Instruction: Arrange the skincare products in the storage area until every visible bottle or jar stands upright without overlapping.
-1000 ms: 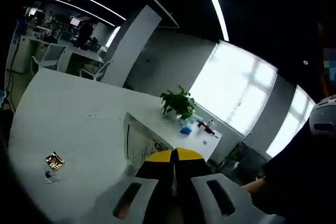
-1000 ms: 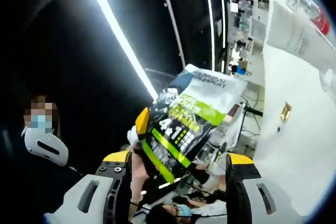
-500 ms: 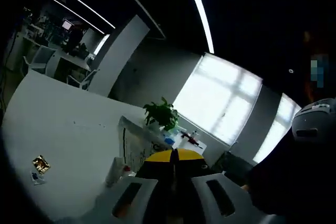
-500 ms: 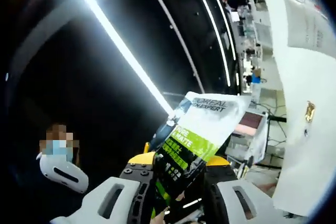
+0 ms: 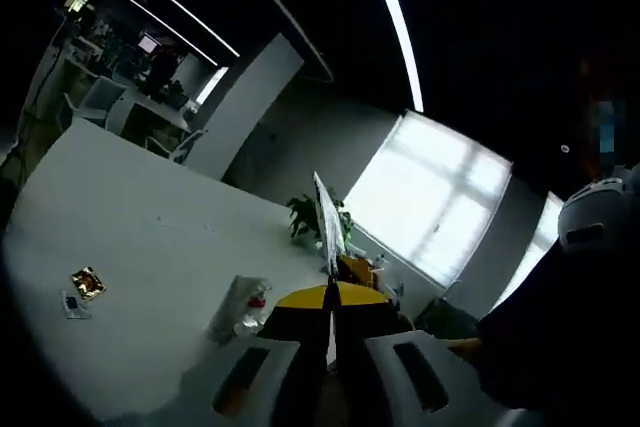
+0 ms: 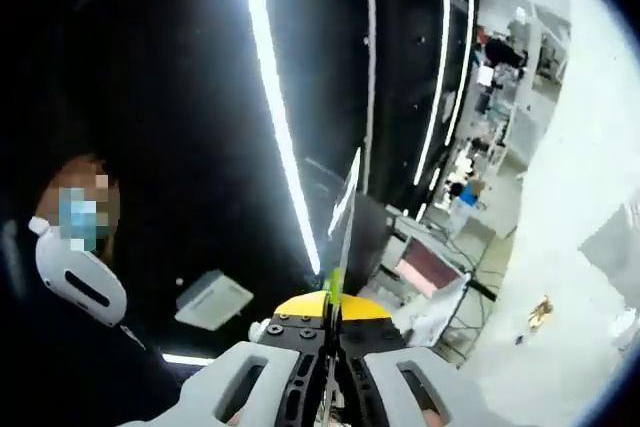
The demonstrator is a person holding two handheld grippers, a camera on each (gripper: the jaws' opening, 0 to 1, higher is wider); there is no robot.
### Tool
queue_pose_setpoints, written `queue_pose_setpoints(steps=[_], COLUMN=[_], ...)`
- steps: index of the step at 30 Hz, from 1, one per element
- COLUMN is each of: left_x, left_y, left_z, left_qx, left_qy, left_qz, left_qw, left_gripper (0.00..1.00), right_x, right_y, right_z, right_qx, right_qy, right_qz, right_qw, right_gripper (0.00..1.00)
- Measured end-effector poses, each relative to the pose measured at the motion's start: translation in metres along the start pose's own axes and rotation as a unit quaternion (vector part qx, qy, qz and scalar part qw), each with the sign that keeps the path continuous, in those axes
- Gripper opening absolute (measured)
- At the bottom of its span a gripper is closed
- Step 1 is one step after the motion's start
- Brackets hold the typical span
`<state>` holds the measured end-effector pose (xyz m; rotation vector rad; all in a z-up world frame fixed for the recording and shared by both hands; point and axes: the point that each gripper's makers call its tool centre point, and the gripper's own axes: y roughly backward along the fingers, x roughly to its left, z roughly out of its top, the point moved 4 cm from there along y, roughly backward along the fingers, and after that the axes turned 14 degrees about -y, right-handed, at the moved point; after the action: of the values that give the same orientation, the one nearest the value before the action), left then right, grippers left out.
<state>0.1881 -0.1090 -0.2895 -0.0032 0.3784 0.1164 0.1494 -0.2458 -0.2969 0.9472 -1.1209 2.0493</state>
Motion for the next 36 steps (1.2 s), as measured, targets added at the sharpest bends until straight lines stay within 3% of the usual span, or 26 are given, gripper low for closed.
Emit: queue_pose_setpoints(steps=[1, 4, 7, 8, 16, 25, 31, 36], left_x=[0.001, 0.001, 0.001, -0.002, -0.015, -0.020, -0.023, -0.025], left_y=[0.001, 0.002, -0.001, -0.003, -0.017, -0.025, -0.024, -0.023], left_z=[-0.002, -0.008, -0.010, -0.010, -0.006, -0.011, -0.012, -0.013], left_qx=[0.001, 0.000, -0.003, -0.002, -0.017, -0.014, -0.027, -0.031], left_qy=[-0.002, 0.004, 0.012, 0.013, 0.018, 0.018, 0.032, 0.043], left_qz=[0.002, -0.004, -0.011, -0.021, -0.066, -0.078, -0.081, -0.083], left_qw=[1.0000, 1.0000, 0.9999, 0.9997, 0.9975, 0.9967, 0.9959, 0.9951], left_gripper=[0.01, 0.03, 0.23, 0.24, 0.19, 0.09, 0.04, 0.02], right_x=[0.006, 0.016, 0.023, 0.024, 0.027, 0.027, 0.027, 0.033], right_y=[-0.002, -0.007, -0.009, -0.009, -0.005, -0.002, 0.000, 0.001], right_z=[-0.001, -0.002, -0.005, -0.006, -0.011, -0.010, -0.011, -0.014], right_qx=[0.016, 0.044, 0.058, 0.058, 0.066, 0.060, 0.059, 0.065], right_qy=[0.025, 0.044, 0.053, 0.052, 0.041, 0.025, 0.033, 0.051], right_qz=[-0.004, -0.014, -0.011, -0.011, -0.014, -0.024, -0.029, -0.014], right_qw=[0.9996, 0.9980, 0.9969, 0.9969, 0.9969, 0.9976, 0.9973, 0.9965], right_gripper=[0.00, 0.00, 0.00, 0.00, 0.00, 0.00, 0.00, 0.00])
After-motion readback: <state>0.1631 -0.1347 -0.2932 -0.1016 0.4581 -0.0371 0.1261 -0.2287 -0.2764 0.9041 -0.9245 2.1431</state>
